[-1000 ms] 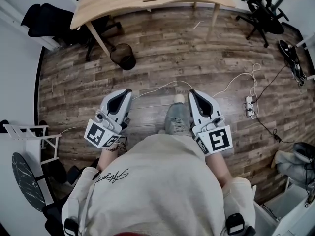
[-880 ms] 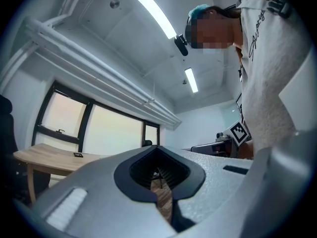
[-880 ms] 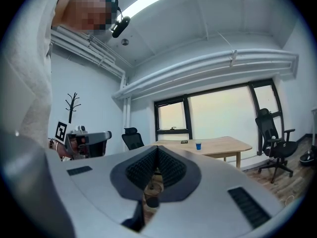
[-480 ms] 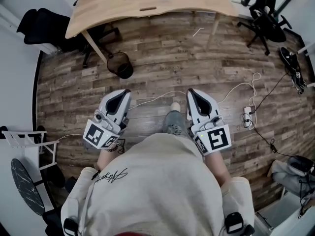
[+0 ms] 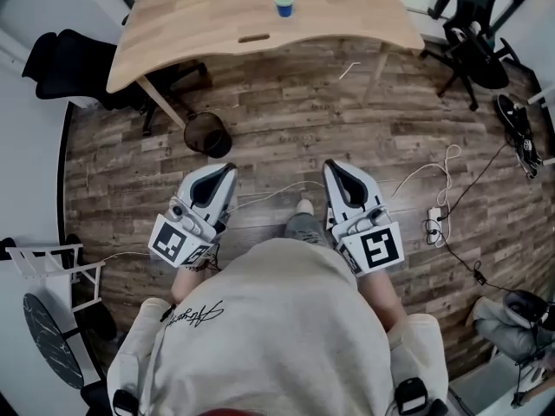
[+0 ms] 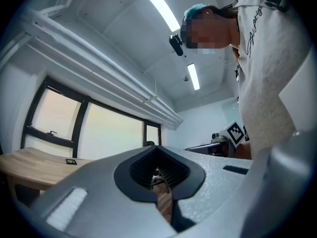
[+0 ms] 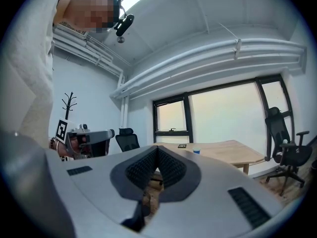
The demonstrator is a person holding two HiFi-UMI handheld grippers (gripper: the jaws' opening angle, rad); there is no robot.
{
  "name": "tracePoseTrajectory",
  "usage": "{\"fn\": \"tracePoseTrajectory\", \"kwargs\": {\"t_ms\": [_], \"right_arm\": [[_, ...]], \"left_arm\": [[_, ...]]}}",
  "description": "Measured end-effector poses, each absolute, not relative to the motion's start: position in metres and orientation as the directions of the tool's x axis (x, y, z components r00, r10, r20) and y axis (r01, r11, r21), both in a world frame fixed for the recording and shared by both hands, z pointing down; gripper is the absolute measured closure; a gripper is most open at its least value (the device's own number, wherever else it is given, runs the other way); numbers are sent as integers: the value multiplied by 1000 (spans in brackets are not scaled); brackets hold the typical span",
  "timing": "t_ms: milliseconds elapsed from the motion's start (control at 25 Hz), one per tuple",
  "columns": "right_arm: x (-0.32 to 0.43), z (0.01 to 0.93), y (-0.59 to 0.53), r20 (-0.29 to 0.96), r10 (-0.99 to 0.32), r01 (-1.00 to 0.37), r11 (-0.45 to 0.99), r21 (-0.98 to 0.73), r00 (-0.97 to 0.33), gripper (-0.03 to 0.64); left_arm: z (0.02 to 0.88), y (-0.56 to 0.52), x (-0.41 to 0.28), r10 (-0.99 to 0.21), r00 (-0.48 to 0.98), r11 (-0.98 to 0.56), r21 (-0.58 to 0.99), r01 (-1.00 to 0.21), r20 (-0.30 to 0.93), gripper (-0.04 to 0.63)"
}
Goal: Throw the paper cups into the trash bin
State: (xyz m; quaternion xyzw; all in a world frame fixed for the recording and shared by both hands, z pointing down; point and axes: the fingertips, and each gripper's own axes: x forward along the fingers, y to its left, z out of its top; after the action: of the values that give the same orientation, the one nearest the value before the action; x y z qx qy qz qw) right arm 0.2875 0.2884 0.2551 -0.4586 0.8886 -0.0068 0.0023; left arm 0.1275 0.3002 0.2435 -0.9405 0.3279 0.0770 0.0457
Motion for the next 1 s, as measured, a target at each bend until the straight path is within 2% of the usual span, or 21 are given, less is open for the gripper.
{"fn": "tracePoseTrajectory", "kwargs": {"t_ms": [600, 1000], "right_arm": [[335, 252, 175, 7, -791, -791, 611, -14, -611, 607], [332, 252, 143, 1, -764, -764, 645, -18, -645, 607]], "left_arm": [[229, 182, 176, -633, 742, -756, -26, -654, -220, 592], [240, 160, 180, -656, 726, -740, -10, -672, -206, 592]]}}
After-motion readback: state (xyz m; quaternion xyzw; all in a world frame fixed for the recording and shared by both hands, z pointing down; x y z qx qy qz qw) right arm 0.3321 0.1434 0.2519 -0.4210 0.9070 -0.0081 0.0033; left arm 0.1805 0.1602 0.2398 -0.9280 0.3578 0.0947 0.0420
